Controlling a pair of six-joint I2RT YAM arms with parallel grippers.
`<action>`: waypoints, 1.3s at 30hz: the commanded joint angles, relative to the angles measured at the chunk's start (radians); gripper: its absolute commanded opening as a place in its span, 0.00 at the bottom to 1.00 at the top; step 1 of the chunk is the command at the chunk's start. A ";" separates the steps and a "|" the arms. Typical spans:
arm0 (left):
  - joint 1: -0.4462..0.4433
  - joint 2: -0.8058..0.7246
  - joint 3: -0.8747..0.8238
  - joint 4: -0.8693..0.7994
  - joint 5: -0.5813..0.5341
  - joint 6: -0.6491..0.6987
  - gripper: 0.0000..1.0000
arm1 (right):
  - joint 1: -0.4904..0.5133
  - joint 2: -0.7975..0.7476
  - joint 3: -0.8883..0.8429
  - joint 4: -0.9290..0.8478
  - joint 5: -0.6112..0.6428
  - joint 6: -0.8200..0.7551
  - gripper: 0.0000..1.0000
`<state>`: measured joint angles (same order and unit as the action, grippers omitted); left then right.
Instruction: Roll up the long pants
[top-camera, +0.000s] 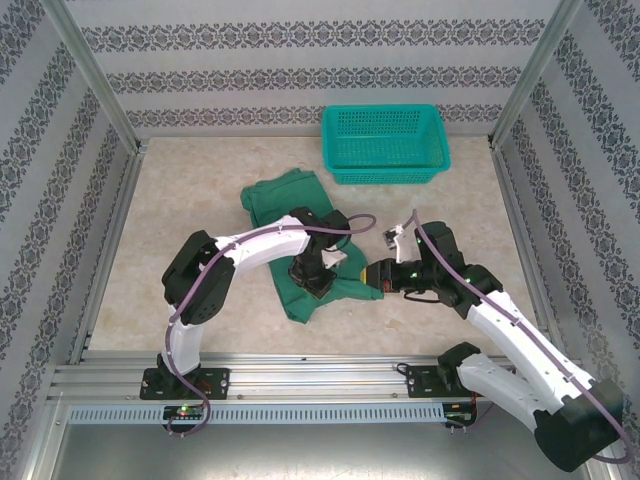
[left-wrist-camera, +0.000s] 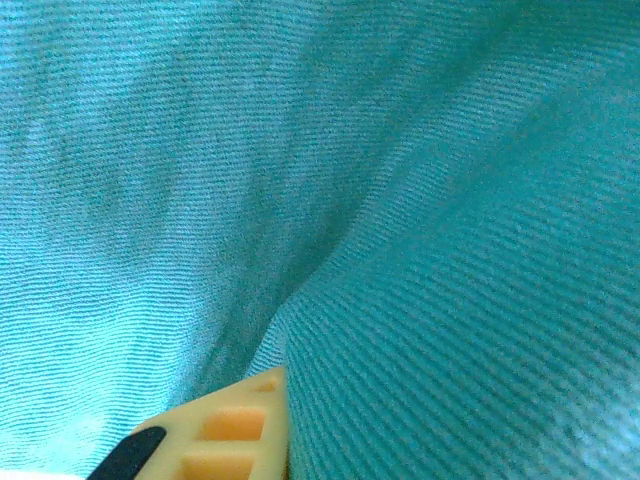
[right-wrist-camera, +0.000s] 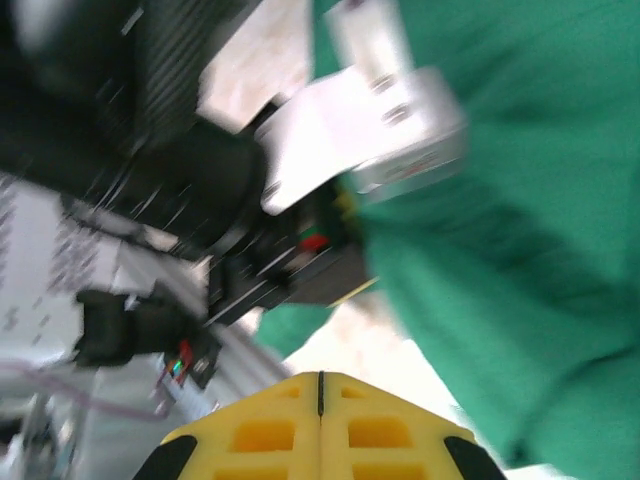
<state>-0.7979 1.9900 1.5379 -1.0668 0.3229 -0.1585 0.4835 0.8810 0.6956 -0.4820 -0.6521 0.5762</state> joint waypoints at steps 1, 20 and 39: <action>0.030 -0.008 0.024 -0.015 0.023 0.023 0.15 | 0.094 -0.012 0.003 -0.012 -0.071 -0.029 0.00; 0.061 -0.054 -0.054 0.021 0.090 0.065 0.18 | 0.123 0.340 0.088 -0.004 0.178 -0.076 0.00; 0.106 -0.033 -0.061 0.066 0.140 0.055 0.17 | 0.264 0.328 0.126 -0.010 0.025 -0.129 0.00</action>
<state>-0.7101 1.9682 1.4807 -1.0351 0.4416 -0.1116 0.7017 1.1881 0.8051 -0.4629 -0.5911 0.4706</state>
